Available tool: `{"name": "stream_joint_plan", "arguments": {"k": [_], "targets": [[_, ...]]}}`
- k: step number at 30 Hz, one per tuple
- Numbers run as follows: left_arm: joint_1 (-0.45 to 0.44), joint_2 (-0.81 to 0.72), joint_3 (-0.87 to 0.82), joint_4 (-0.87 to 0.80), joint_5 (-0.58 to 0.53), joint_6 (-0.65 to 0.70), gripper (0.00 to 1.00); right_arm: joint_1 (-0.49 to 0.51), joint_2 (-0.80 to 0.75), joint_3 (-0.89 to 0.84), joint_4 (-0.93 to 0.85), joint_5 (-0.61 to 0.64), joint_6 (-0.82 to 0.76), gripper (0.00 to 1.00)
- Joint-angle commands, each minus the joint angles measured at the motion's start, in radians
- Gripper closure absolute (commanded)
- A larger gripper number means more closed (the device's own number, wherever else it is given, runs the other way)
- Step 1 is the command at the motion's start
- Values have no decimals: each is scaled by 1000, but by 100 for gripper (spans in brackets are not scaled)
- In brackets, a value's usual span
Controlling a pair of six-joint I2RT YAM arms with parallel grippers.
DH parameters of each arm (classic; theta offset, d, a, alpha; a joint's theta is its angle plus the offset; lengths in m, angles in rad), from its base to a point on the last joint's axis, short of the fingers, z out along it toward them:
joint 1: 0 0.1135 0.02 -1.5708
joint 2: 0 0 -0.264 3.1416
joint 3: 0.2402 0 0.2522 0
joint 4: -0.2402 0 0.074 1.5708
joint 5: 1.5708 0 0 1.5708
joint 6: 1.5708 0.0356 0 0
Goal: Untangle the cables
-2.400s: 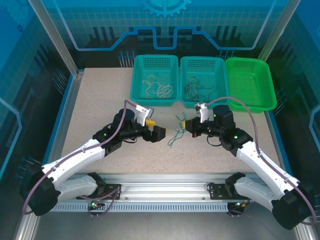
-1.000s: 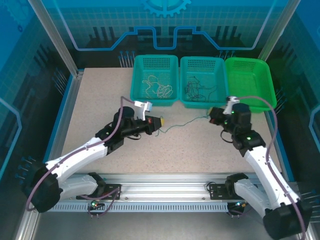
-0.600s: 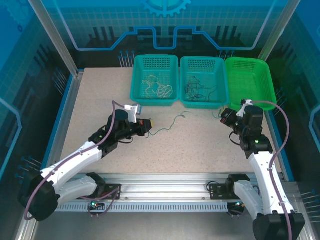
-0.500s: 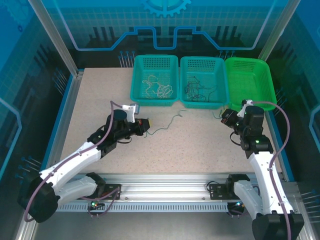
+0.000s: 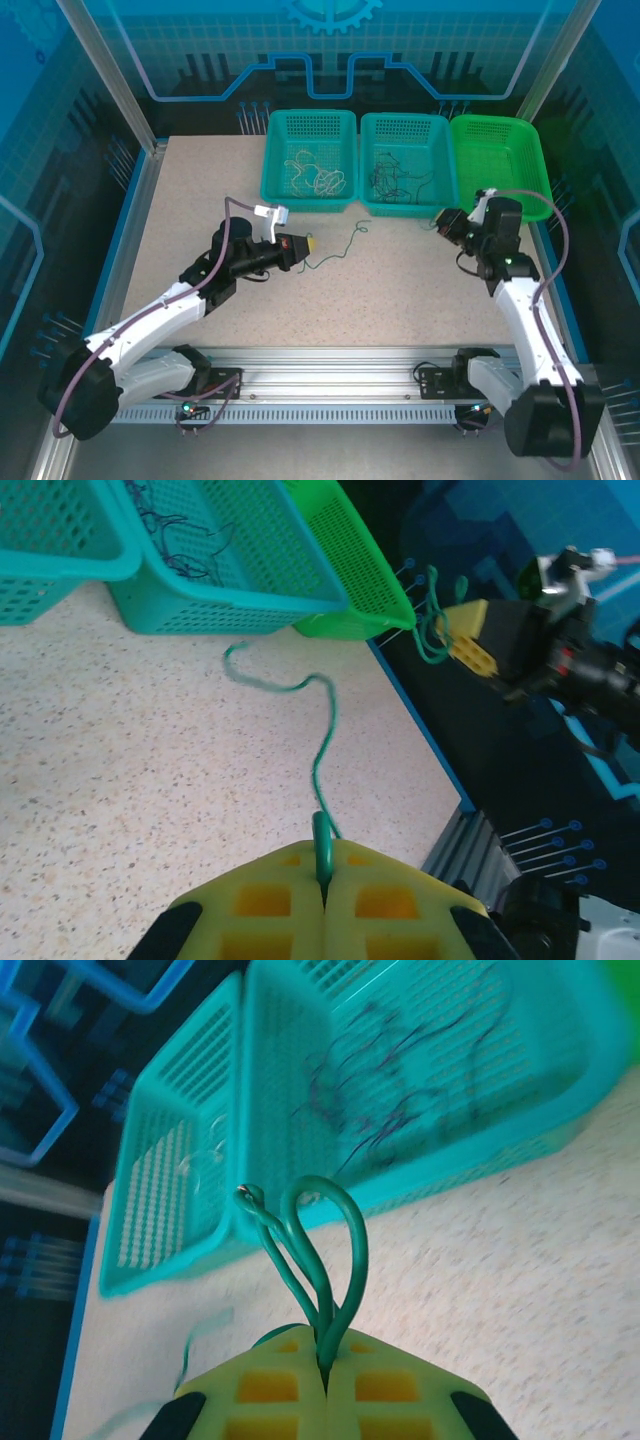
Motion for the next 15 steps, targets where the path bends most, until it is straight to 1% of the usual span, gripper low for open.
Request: {"name": "stream_joint_plan", "arguments": {"k": [1,5,8,9,10,13,14,15], "targets": [[-7,-5,10,46,46,27,100,-127,132,60,148,25,87,100],[-10,-26,7,19,41,42,100,-223,363,198,186,79,128,100],[-10,-40,-2,9,33,47,100,-271,527,302,191,96,150,100],[-10,-42,-5,10,31,47,100,-280,575,339,182,94,152,98],[-12,-44,-7,11,30,47,100,-291,626,386,159,78,151,93],[-15,-41,-9,13,33,47,100,-300,741,502,86,1,147,71],[-16,-39,-9,16,33,47,100,-297,760,519,72,-11,151,65],[-16,-38,-9,18,33,47,100,-295,763,522,65,-12,159,62]]}}
